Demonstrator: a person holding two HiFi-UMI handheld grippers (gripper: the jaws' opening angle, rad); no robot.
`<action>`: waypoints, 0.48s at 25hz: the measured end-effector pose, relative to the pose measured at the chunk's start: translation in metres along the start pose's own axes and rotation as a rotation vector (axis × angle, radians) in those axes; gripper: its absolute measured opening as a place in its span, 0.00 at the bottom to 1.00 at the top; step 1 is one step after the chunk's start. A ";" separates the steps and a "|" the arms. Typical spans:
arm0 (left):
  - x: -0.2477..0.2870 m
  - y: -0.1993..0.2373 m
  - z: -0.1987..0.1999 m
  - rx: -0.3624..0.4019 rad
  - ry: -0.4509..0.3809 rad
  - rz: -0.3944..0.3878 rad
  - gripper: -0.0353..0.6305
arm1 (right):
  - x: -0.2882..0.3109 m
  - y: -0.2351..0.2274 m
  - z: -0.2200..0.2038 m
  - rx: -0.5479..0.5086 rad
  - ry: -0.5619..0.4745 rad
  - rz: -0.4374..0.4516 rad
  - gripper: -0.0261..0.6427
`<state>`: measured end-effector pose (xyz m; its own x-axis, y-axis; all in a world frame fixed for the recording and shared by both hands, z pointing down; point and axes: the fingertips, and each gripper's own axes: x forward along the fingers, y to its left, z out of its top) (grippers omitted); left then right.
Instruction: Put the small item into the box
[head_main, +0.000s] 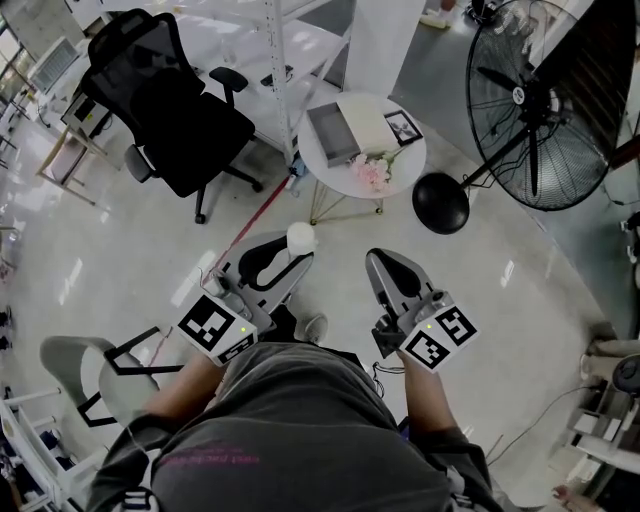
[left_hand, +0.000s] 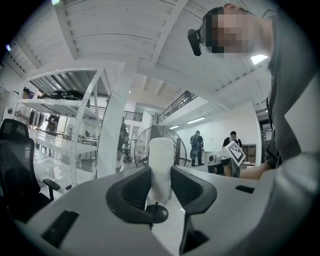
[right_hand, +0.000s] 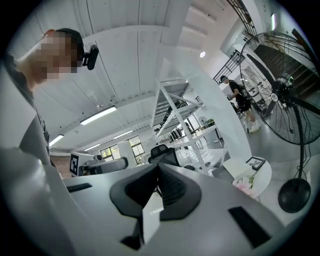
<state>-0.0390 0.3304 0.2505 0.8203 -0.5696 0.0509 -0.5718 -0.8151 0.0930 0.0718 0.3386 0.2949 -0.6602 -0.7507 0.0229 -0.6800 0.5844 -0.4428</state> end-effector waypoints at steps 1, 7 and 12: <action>0.003 0.000 0.000 0.002 -0.002 0.000 0.26 | -0.001 -0.003 0.001 0.001 -0.002 -0.003 0.07; 0.009 0.008 -0.003 0.008 -0.010 0.003 0.26 | 0.002 -0.014 0.002 -0.007 -0.008 -0.012 0.07; 0.038 0.026 -0.001 0.005 -0.003 0.009 0.26 | 0.014 -0.042 0.016 -0.004 -0.006 -0.015 0.07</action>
<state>-0.0225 0.2878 0.2559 0.8149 -0.5775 0.0486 -0.5795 -0.8102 0.0879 0.0966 0.2986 0.2994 -0.6478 -0.7614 0.0248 -0.6912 0.5738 -0.4393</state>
